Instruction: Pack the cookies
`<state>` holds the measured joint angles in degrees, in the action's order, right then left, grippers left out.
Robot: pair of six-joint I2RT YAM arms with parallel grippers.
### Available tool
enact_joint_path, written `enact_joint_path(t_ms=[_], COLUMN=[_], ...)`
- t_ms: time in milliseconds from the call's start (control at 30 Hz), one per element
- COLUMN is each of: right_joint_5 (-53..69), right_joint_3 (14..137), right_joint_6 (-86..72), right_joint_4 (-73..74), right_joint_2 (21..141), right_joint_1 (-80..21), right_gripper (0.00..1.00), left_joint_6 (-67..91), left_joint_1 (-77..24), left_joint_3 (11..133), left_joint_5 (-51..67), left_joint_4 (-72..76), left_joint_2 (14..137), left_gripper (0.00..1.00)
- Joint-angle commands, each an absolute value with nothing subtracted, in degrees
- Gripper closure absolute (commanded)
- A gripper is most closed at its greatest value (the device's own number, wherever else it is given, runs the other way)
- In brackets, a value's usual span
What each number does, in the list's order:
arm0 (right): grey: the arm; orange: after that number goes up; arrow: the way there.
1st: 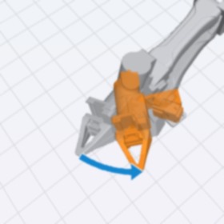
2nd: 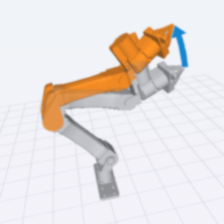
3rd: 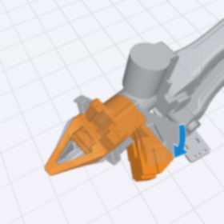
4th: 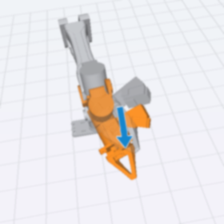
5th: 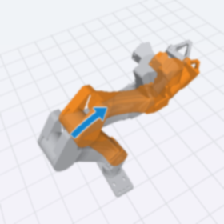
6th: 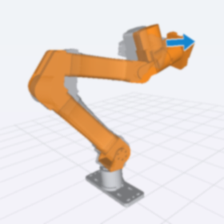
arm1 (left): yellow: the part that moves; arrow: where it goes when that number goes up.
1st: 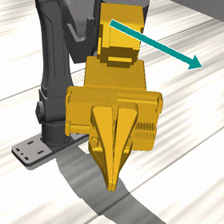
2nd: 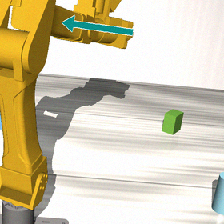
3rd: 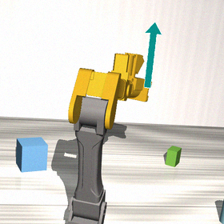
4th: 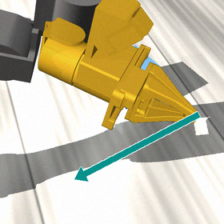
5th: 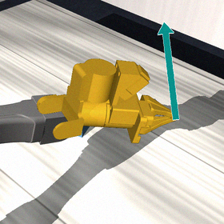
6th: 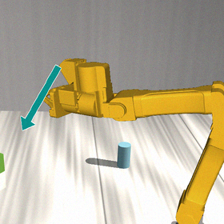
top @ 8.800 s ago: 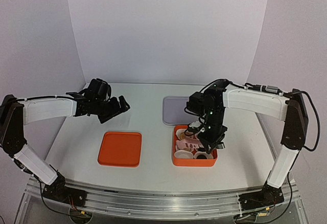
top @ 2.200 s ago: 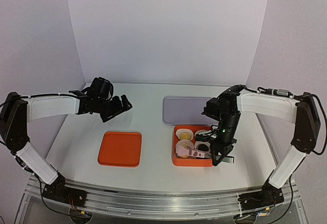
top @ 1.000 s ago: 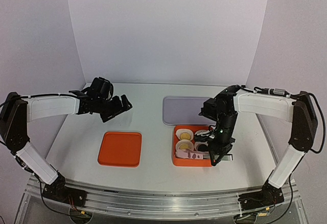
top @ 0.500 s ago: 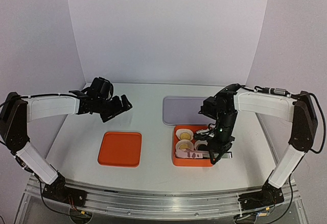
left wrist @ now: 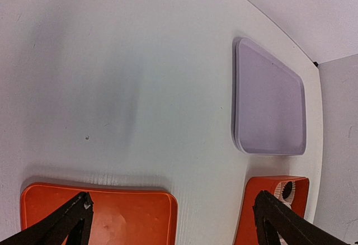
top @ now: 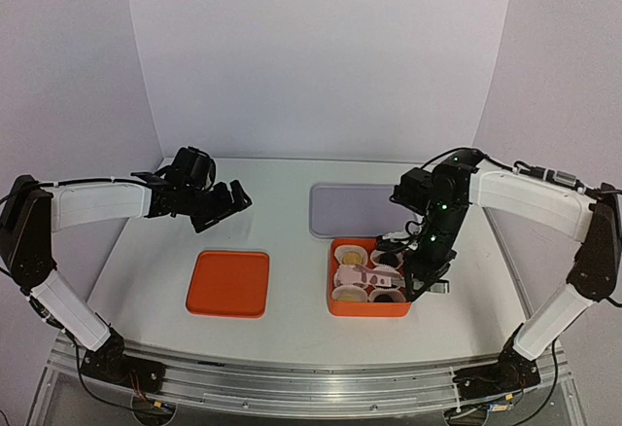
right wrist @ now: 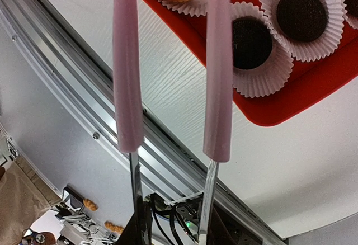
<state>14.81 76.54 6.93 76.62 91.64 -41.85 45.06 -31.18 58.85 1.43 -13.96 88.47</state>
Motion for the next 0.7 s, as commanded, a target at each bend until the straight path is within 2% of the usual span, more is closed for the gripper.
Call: enact_joint_path(t_ms=[0, 267, 667], right_joint_5=[12.9, -2.0, 0.1], right_joint_3=[79.9, 88.1, 104.4], right_joint_6=[5.7, -1.2, 10.3], right_joint_4=[84.4, 76.9, 71.7], right_joint_2=[88.2, 88.2, 106.9], right_joint_1=[-42.2, -41.5, -27.7], right_gripper=[0.79, 0.8, 0.8], left_joint_6=[45.3, 45.1, 45.1], left_joint_1=[-30.9, -30.9, -30.9], left_joint_3=[60.1, 60.1, 60.2], left_joint_5=[1.8, 2.0, -1.8], left_joint_4=[-12.2, -12.2, -16.9], left_joint_2=[88.4, 88.6, 87.0], left_gripper=[0.0, 0.0, 0.0])
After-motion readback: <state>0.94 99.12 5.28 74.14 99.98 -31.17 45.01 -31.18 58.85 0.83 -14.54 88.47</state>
